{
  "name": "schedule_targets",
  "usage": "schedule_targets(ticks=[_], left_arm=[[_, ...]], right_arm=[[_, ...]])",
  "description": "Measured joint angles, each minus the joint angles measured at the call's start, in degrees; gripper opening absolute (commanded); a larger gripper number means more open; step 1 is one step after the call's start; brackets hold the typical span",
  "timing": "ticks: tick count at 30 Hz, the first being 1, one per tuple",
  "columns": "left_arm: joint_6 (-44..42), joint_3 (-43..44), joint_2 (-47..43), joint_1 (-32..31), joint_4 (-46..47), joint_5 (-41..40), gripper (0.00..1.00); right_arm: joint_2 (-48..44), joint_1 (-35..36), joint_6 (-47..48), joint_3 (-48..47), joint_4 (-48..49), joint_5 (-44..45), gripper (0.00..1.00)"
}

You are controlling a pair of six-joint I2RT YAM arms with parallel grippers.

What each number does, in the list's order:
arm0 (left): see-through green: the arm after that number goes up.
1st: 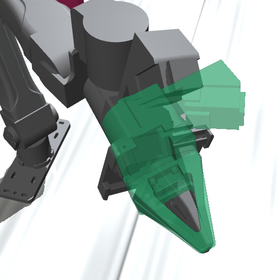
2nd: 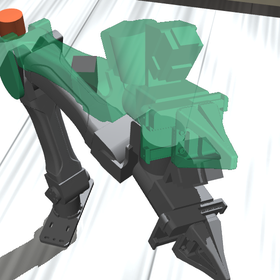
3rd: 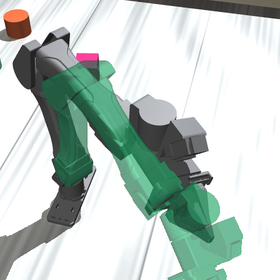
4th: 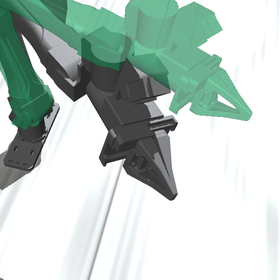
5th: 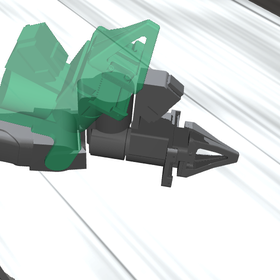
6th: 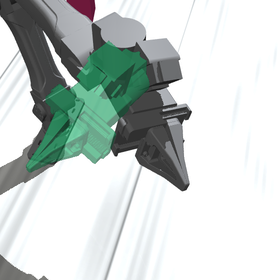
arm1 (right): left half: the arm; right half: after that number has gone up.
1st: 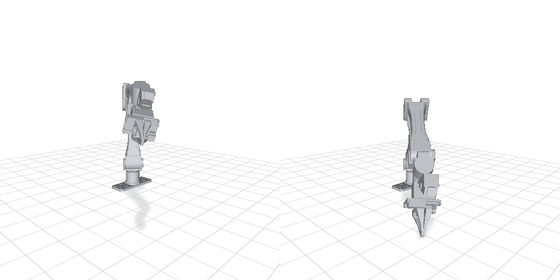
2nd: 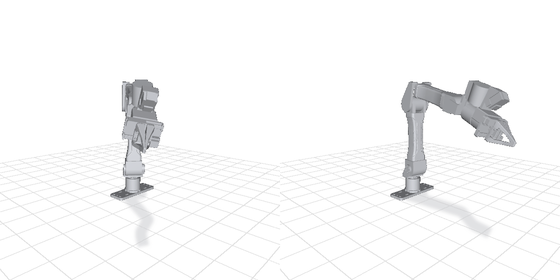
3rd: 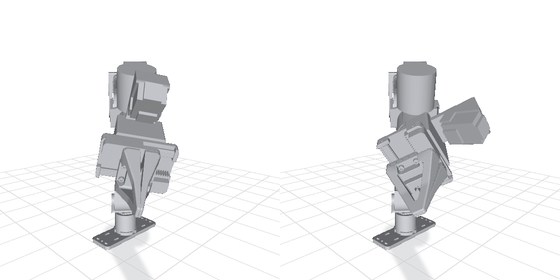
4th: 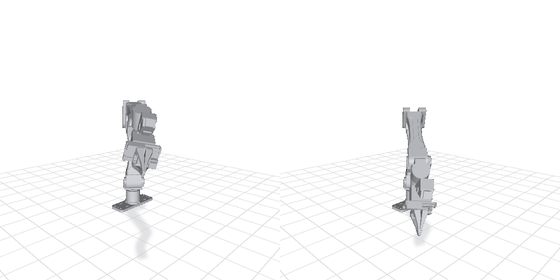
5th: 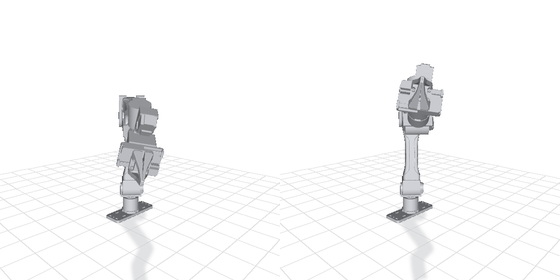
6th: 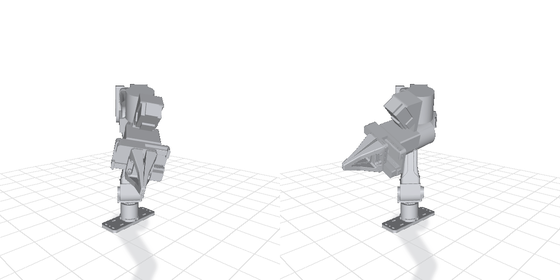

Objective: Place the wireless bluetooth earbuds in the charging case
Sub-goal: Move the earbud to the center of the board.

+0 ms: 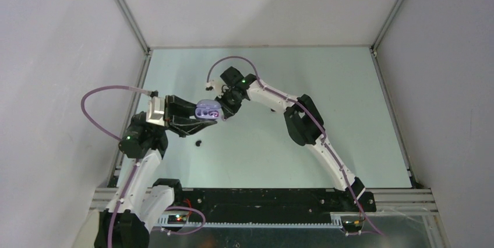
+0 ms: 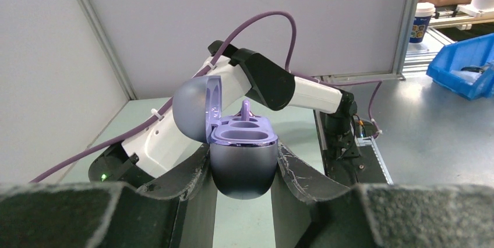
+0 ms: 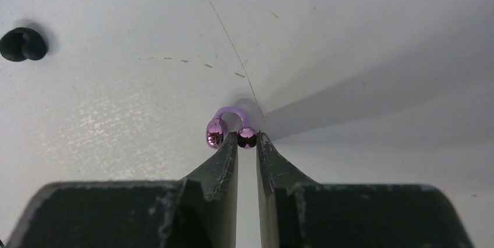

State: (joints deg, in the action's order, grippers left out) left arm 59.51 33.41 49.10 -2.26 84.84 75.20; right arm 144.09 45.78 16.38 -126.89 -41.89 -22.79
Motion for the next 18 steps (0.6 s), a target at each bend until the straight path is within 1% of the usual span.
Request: schedule_targets(ticks=[4, 6, 8, 11, 13, 15, 18], left_arm=[[-0.04, -0.85, 0.02, 0.90, -0.02, -0.44, 0.00], [-0.04, -1.22, 0.15, 1.27, -0.02, -0.83, 0.00], [-0.04, -1.49, 0.42, 1.44, -0.02, -1.51, 0.00], [-0.07, -1.51, 0.90, 1.51, -0.02, -2.19, 0.00], [-0.09, -1.51, 1.16, 1.51, -0.02, -2.69, 0.00], [-0.15, -1.60, 1.27, 1.55, -0.02, -3.04, 0.00], [-0.15, -1.77, 1.25, 1.55, -0.02, -3.08, 0.00]], right_arm=[[-1.88, -0.44, -0.83, 1.79, -1.62, 2.86, 0.09], [-4.37, -1.01, -2.19, 4.59, -2.36, 5.05, 0.11], [-9.29, -2.08, -4.00, 10.54, -1.97, 7.67, 0.14], [-20.17, -3.91, -7.10, 24.33, 0.52, 11.78, 0.15], [-26.25, -5.03, -9.18, 31.50, 1.90, 13.44, 0.15], [-30.56, -5.70, -11.32, 36.06, 2.67, 14.58, 0.15], [-31.85, -5.75, -13.90, 38.36, 4.28, 14.84, 0.15]])
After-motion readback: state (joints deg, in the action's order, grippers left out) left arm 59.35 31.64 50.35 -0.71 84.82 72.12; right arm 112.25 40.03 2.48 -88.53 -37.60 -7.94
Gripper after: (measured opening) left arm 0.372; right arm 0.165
